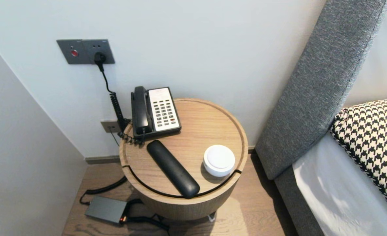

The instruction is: Open the nightstand drawer

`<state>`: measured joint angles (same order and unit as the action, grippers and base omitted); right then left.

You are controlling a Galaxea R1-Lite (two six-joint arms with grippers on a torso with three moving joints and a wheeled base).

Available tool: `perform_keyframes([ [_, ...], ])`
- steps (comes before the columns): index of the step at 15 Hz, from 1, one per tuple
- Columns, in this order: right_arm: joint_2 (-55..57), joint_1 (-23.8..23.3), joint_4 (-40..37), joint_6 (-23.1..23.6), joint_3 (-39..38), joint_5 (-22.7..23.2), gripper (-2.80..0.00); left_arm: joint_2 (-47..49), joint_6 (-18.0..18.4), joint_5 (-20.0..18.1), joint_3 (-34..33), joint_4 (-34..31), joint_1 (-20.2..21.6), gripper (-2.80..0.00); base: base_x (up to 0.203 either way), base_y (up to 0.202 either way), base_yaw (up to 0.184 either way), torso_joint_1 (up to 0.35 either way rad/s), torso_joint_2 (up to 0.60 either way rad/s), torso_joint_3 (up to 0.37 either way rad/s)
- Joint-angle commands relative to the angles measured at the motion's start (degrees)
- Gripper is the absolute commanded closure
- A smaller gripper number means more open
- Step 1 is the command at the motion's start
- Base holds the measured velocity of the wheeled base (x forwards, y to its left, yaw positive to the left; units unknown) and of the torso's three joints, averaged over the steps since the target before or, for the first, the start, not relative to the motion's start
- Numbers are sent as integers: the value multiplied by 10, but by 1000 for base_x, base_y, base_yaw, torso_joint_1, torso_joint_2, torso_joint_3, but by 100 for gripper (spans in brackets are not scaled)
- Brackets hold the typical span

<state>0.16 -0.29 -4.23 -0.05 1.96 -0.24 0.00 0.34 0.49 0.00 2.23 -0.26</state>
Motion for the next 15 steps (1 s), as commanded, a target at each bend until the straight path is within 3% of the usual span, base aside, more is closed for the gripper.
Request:
perform_keyframes([
  [1, 2, 0, -33, 1, 30, 2, 0, -1, 0, 0, -5, 1, 0, 0, 0, 0, 0, 0, 0, 0],
  [6, 73, 0, -35, 2, 77, 1, 0, -1, 0, 0, -5, 1, 0, 0, 0, 0, 0, 0, 0, 0],
  [10, 203, 0, -34, 2, 147, 5, 0, -1, 0, 0, -5, 1, 0, 0, 0, 0, 0, 0, 0, 0],
  [15, 370, 2, -34, 1, 259, 41, 0, -1, 0, 0, -5, 1, 0, 0, 0, 0, 0, 0, 0, 0],
])
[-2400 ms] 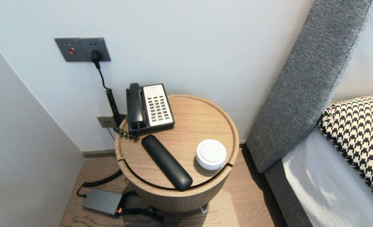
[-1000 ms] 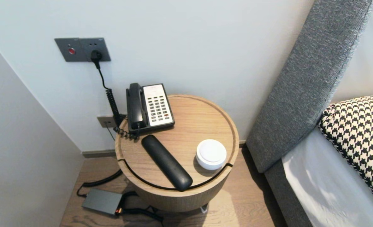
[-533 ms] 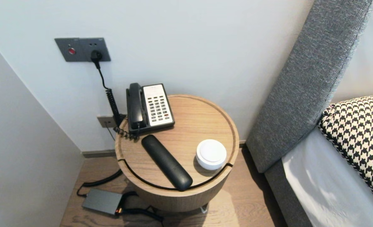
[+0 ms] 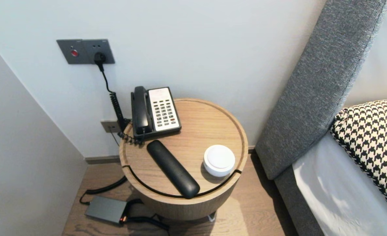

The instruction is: Open the nightstand drawer

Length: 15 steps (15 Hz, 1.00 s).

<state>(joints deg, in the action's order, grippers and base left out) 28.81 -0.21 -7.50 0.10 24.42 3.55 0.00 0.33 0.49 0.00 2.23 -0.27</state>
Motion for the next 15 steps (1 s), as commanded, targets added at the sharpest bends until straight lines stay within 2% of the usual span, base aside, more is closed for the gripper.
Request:
perform_keyframes([
  [1, 121, 5, -2, 0, 66, 7, 0, -1, 0, 0, -5, 1, 0, 0, 0, 0, 0, 0, 0, 0],
  [3, 182, 26, -6, -3, 124, 9, 0, -1, 0, 0, -5, 1, 0, 0, 0, 0, 0, 0, 0, 0],
  [6, 255, 97, -53, -17, 214, 1, 0, -1, 0, 0, -5, 1, 0, 0, 0, 0, 0, 0, 0, 0],
  [11, 377, 256, -140, -112, 340, -81, 0, -1, 0, 0, -5, 1, 0, 0, 0, 0, 0, 0, 0, 0],
  [15, 462, 309, -185, -172, 406, -92, 0, -1, 0, 0, -5, 1, 0, 0, 0, 0, 0, 0, 0, 0],
])
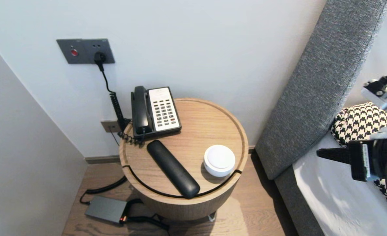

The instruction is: Open the nightstand drawer

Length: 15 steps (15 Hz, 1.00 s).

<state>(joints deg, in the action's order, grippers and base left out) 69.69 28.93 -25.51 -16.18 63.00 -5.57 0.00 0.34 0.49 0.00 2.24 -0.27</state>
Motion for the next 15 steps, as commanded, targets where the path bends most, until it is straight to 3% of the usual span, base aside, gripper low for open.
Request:
perform_keyframes([
  [1, 74, 31, -7, -17, 28, -1, 0, -1, 0, 0, -5, 0, 0, 0, 0, 0, 0, 0, 0, 0],
  [9, 228, 85, 26, -90, 66, 1, 0, -1, 0, 0, -5, 0, 0, 0, 0, 0, 0, 0, 0, 0],
  [15, 272, 88, 78, -98, 54, 0, 0, -1, 0, 0, -5, 0, 0, 0, 0, 0, 0, 0, 0, 0],
])
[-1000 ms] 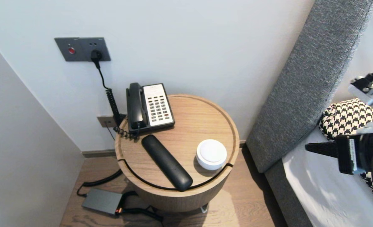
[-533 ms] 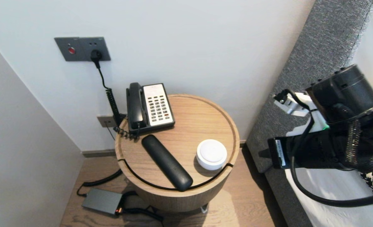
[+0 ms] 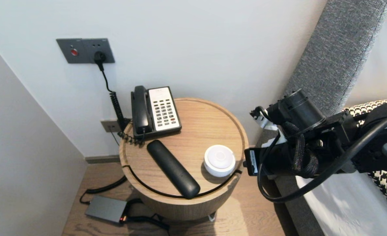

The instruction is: Open the nightstand drawer

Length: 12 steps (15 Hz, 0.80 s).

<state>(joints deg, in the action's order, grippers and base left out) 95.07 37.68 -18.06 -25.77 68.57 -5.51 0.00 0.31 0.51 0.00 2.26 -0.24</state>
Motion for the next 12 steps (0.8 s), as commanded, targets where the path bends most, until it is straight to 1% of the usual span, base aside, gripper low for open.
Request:
perform_keyframes([
  [1, 23, 1, 13, -2, -3, 0, 0, -1, 0, 0, -5, 0, 0, 0, 0, 0, 0, 0, 0, 0],
  [4, 29, 11, 24, -2, -7, 0, 0, -1, 0, 0, -5, 0, 0, 0, 0, 0, 0, 0, 0, 0],
  [12, 47, 16, 29, -2, -10, 0, 0, -1, 0, 0, -5, 0, 0, 0, 0, 0, 0, 0, 0, 0],
])
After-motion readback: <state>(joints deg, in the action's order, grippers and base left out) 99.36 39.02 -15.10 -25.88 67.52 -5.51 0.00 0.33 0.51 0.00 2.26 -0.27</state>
